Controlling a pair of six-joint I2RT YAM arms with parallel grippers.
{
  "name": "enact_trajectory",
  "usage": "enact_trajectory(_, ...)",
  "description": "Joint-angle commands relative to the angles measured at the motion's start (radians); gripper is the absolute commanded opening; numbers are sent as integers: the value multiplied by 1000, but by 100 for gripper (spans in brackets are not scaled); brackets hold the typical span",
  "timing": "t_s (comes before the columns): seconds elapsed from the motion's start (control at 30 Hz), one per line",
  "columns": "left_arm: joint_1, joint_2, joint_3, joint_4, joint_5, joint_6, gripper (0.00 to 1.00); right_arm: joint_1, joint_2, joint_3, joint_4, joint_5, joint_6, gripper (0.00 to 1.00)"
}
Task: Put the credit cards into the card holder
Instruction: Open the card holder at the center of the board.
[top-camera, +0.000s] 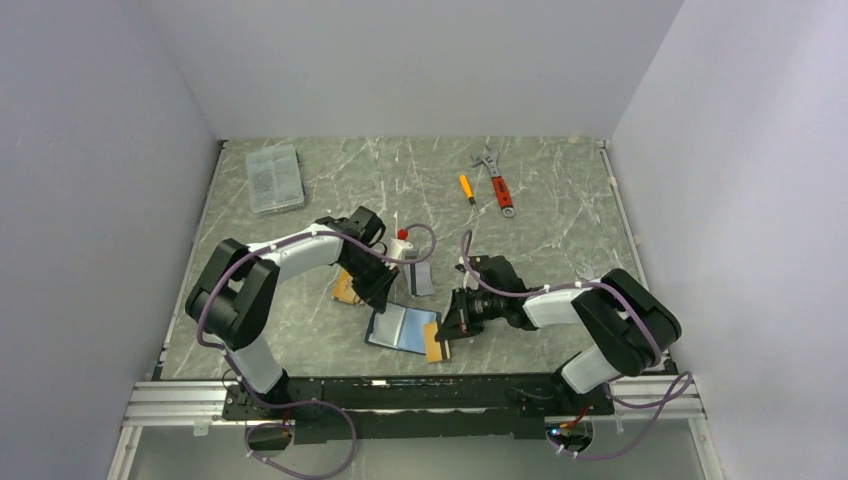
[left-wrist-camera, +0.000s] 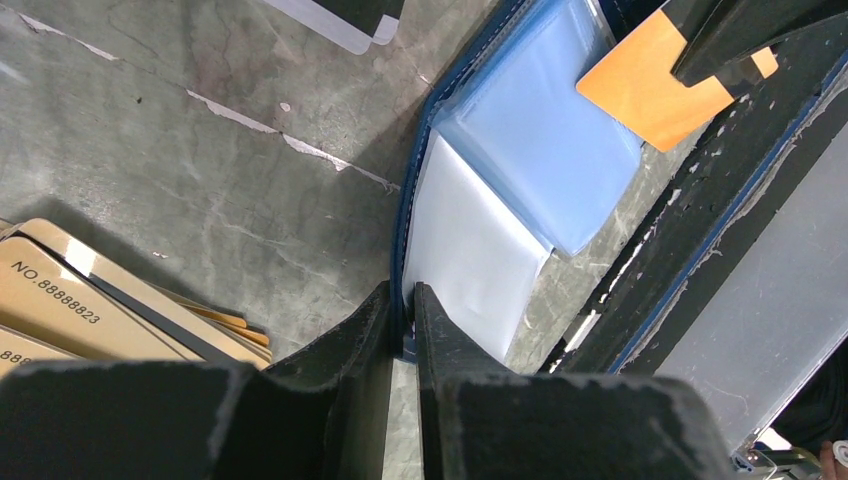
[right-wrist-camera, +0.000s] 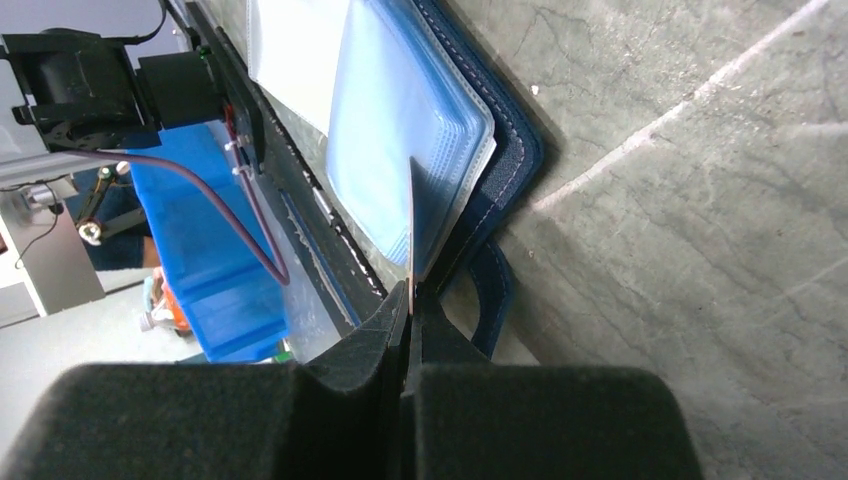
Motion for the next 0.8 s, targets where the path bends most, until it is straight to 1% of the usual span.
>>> enact_trajectory(0.0, -7, -1, 25, -14, -3, 27, 17, 5, -34, -21, -3, 23, -25, 0)
enact_trajectory(0.13, -7, -2, 24, -15, -16, 37, 17, 0, -99, -60, -31, 36, -22, 0)
enact_trajectory(0.3, -7, 2, 30, -20, -19, 36, 17, -3, -122, -73, -27, 36, -11, 0)
enact_trajectory(0.77, -9, -3, 31, -20, -14, 35, 17, -3, -41, -46, 22, 14, 1, 0)
